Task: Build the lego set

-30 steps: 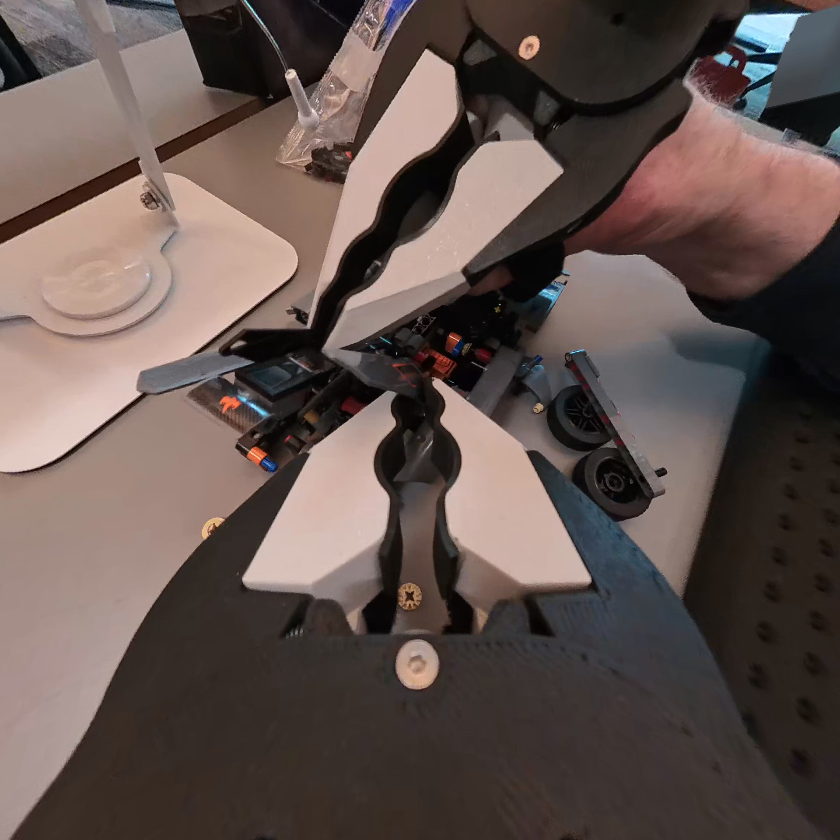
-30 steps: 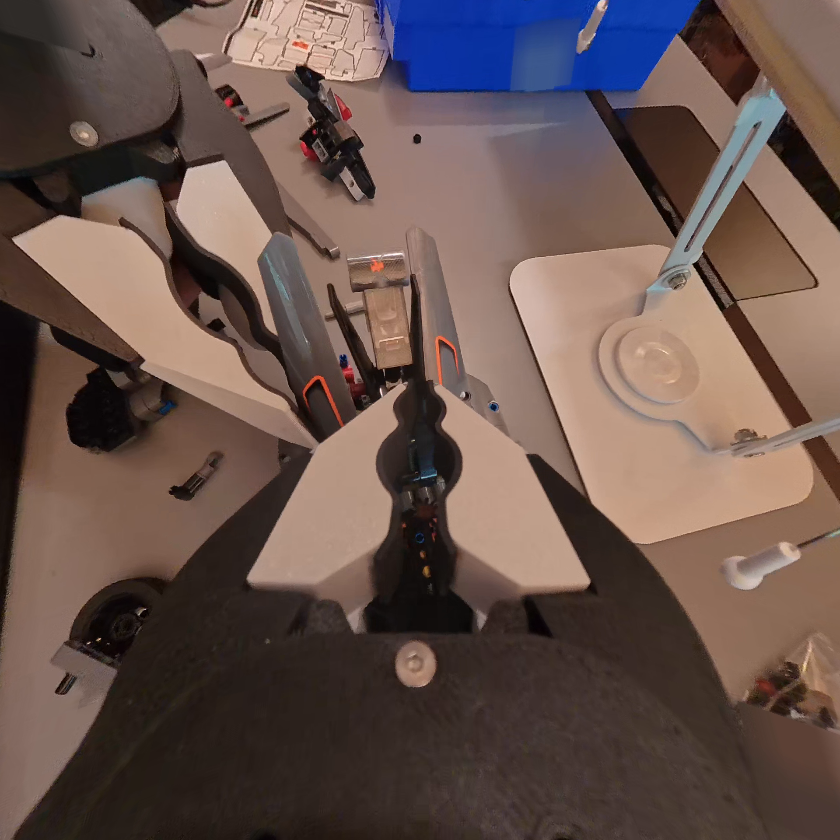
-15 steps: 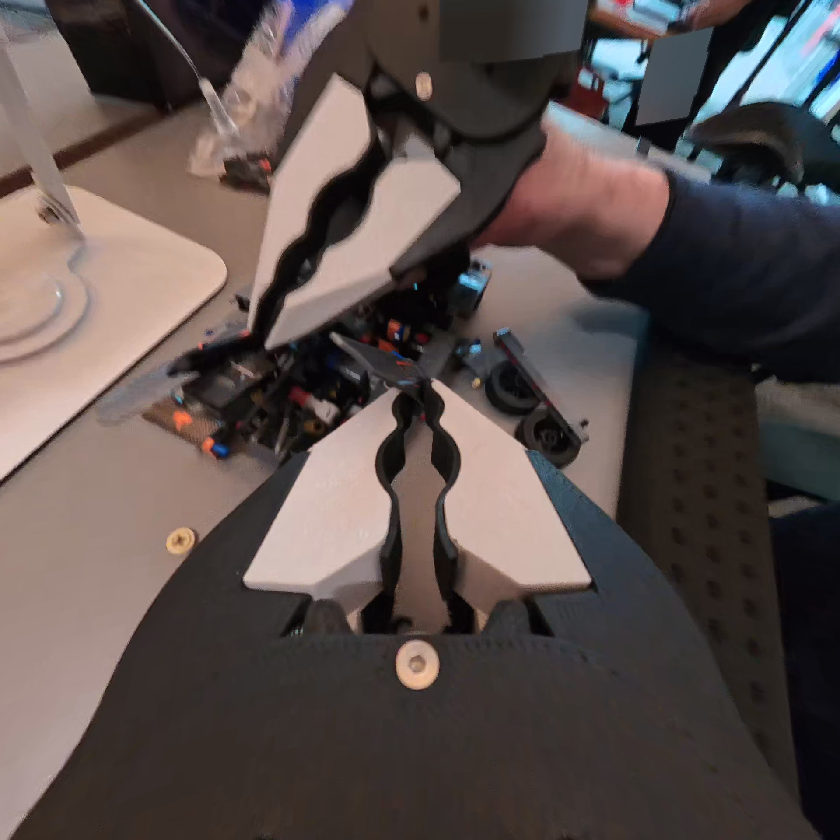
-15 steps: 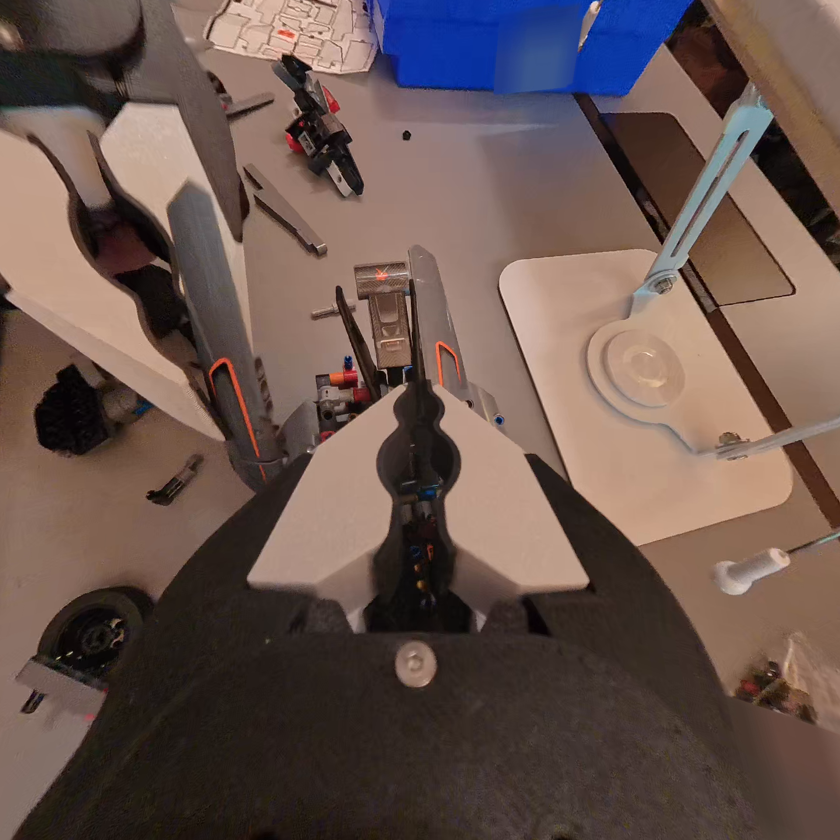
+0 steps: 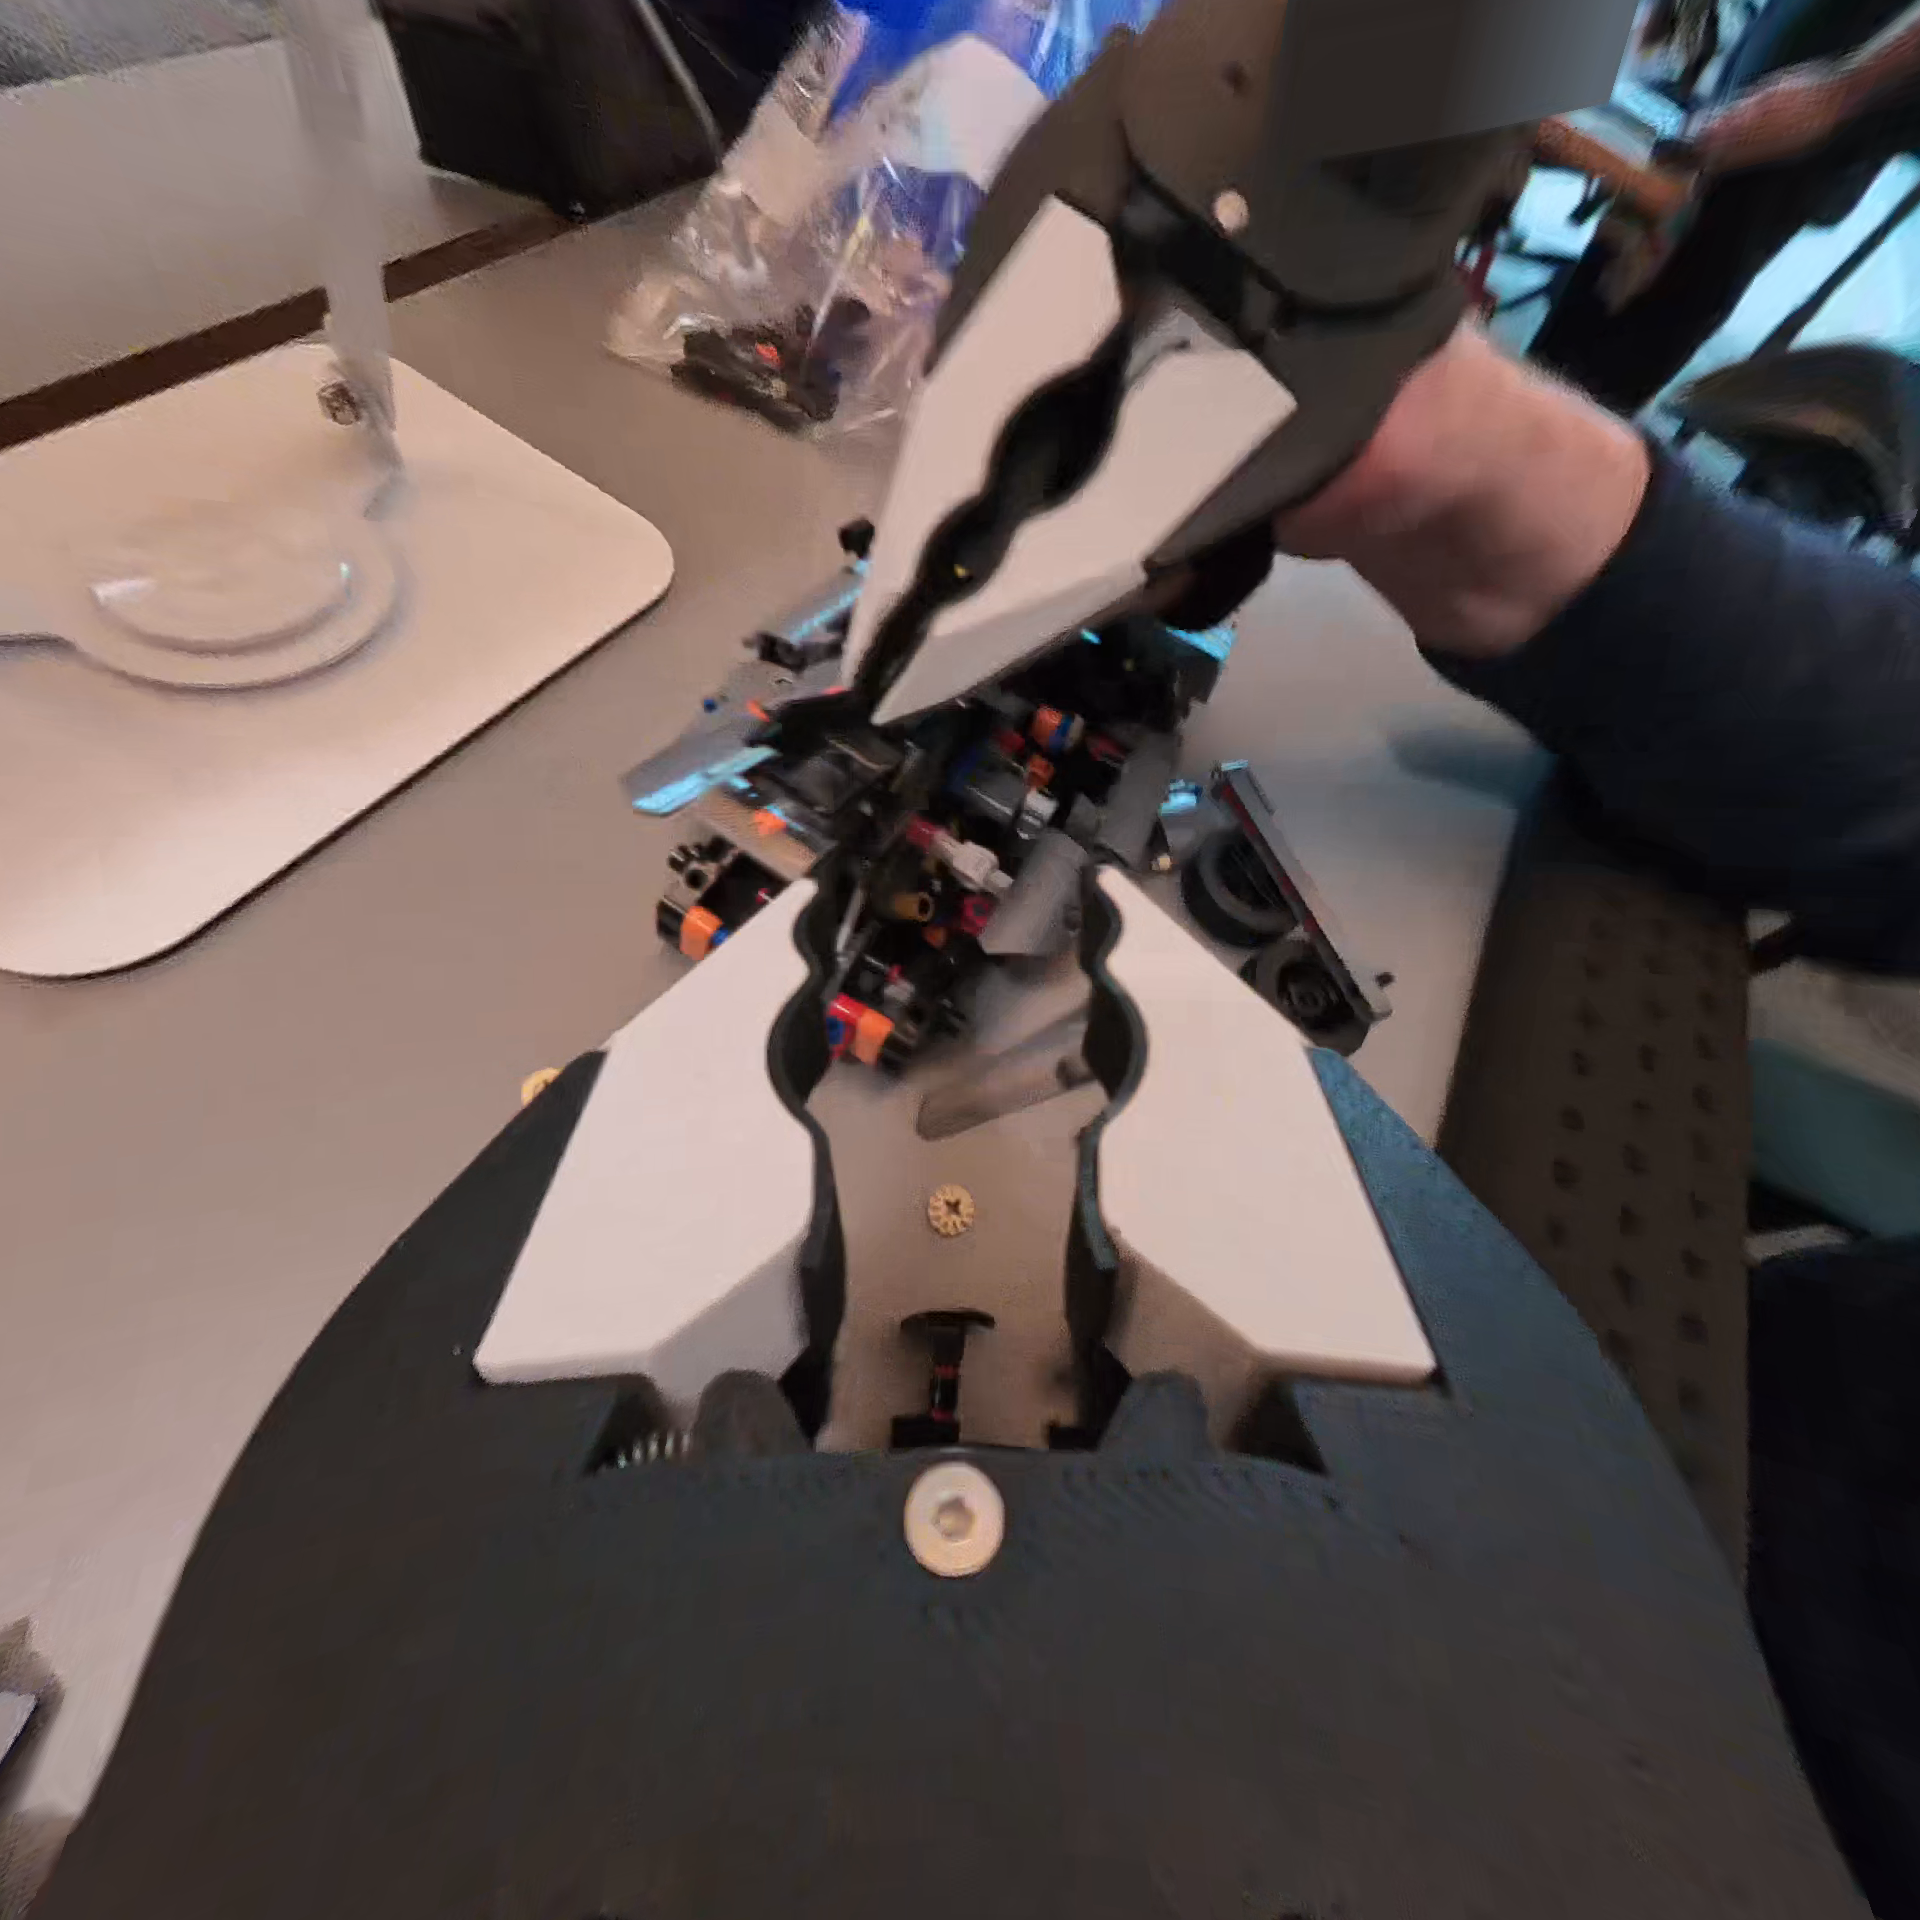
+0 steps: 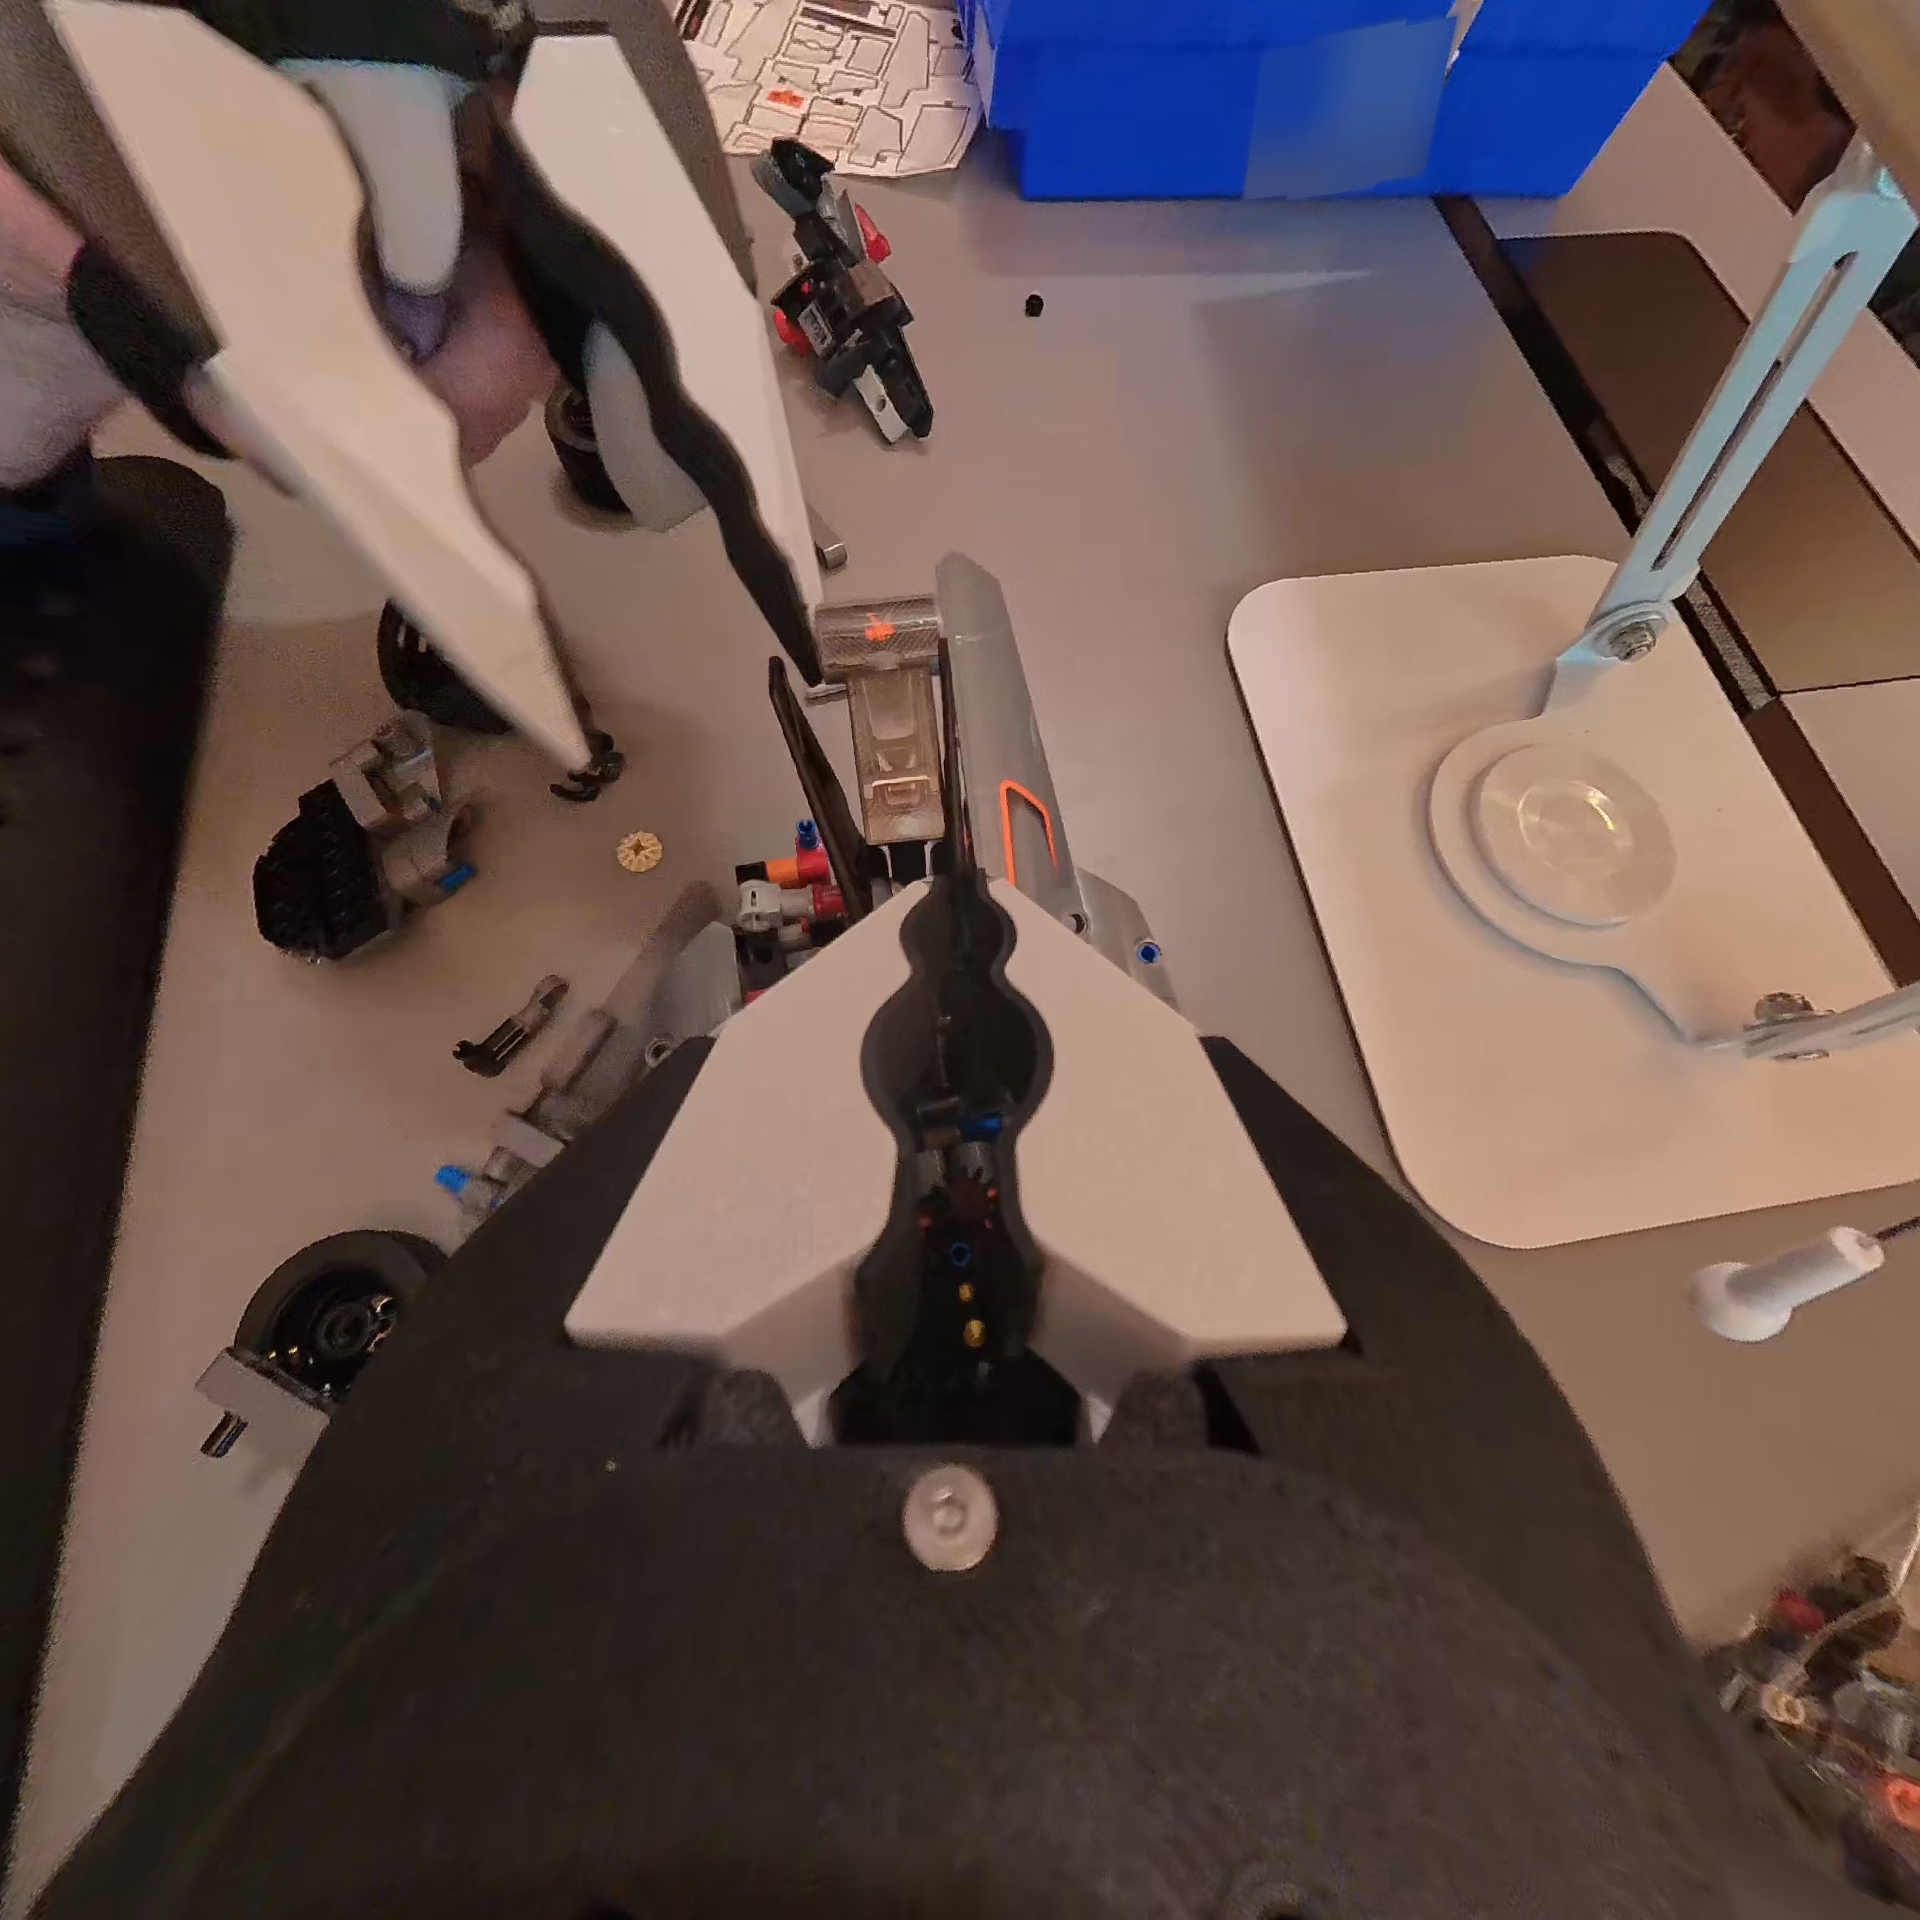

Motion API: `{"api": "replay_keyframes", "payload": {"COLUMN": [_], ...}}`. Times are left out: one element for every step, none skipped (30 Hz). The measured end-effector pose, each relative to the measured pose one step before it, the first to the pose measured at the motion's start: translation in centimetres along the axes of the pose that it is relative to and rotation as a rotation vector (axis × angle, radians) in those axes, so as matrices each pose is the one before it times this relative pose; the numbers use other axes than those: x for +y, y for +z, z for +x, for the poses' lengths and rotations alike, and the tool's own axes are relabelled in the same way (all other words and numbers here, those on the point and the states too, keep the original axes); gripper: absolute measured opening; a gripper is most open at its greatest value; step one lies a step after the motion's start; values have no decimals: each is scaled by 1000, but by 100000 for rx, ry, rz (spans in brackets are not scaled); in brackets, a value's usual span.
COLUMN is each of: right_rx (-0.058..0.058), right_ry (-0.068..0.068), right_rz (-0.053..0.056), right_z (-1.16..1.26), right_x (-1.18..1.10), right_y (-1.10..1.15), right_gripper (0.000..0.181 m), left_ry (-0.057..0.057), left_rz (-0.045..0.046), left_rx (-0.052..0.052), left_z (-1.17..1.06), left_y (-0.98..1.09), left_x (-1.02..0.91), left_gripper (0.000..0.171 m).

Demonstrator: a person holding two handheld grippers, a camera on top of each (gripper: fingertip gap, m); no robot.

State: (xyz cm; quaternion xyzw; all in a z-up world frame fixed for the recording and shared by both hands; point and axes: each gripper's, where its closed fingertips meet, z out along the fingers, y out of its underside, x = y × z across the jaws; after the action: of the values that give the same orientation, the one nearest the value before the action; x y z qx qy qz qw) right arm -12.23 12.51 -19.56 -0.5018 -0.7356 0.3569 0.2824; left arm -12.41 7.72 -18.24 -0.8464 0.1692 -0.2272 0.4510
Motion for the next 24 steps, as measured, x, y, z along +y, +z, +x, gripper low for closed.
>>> {"api": "replay_keyframes", "payload": {"right_rx": [549, 349, -135, -375, -643, -382, 231, 43, -409, -448, -367, -340, -606, -1280, -1818, -1977, -2013, -886, 513, 587, -652, -806, -475, -1776], "right_ry": [-397, -142, 459, 496, 112, 45, -87, -654, -878, -479, -247, -522, -599, -544, -204, 267, 877, 1260, 1316, 1401, 1462, 1621, 1688, 1640], "right_rz": [-57, -231, -289, -60, -305, -718, -416, -5, 195, 321, 183, 48, 118, 461, 662, 1263, 2663, 3073, 2334, 2055, 2040, 1084, 133, 19], "right_z": [83, 104, 38, -39, -128, -100, -30, -69, -123, -110, -81, -99, -148, -242, -270, -255, -229, -7, 249, 305, 162, 166, 224, -19], "right_x": [13, 36, 60, 23, 17, 11, -29, -66, -72, -70, -39, -17, -16, -51, -61, -172, -446, -581, -460, -341, -221, -5, 166, 161], "right_y": [-82, -85, -71, -53, -40, -18, 30, 44, 12, 15, 25, 24, -20, -81, -170, -292, -439, -533, -566, -533, -431, -327, -254, -192], "right_gripper": [0, 0, 1, 1, 1, 0, 0, 1, 1, 1, 1, 1, 1, 0, 0, 2, 4, 6, 8, 9, 10, 14, 19, 25], "left_ry": [-3644, -4144, -4245, -2863, -2070, -702, 1048, -125, -1450, -1498, -1195, -2334, -2847, -2870, -1326, 623, 517, 3576, 4474, 5092, 4492, 7758, 9726, 6933], "left_rz": [1231, 1188, -32, 569, 1758, 1855, 1524, 1033, 963, -70, -1883, -1725, -1043, 77, 92, 315, -389, -292, 94, 265, -1262, -395, -24, -854], "left_rx": [2177, 1075, -437, 3141, 2116, -3863, -4882, -634, 1989, 975, 824, 1833, 3243, 4258, 1071, 1705, 896, -1555, -1238, -1083, -2466, -2026, -1248, -2172], "left_z": [-186, -328, -579, 151, 180, -578, -658, -120, 184, -8, -93, -8, 149, 304, -80, 175, 210, 61, 251, 360, 194, 467, 665, 399], "left_y": [10, 91, 92, -2, -198, -288, -297, -229, -44, 262, 542, 650, 703, 656, 362, 93, 13, -5, -9, 8, -12, -11, 0, 9], "left_x": [-205, -157, 50, -45, -176, -236, -239, -224, -218, -36, 281, 317, 253, 76, 80, -2, 80, 40, -96, -159, -8, -173, -278, -169], "left_gripper": [41, 42, 34, 35, 36, 43, 46, 48, 48, 49, 49, 43, 37, 36, 23, 22, 21, 21, 20, 20, 20, 21, 20, 20]}}
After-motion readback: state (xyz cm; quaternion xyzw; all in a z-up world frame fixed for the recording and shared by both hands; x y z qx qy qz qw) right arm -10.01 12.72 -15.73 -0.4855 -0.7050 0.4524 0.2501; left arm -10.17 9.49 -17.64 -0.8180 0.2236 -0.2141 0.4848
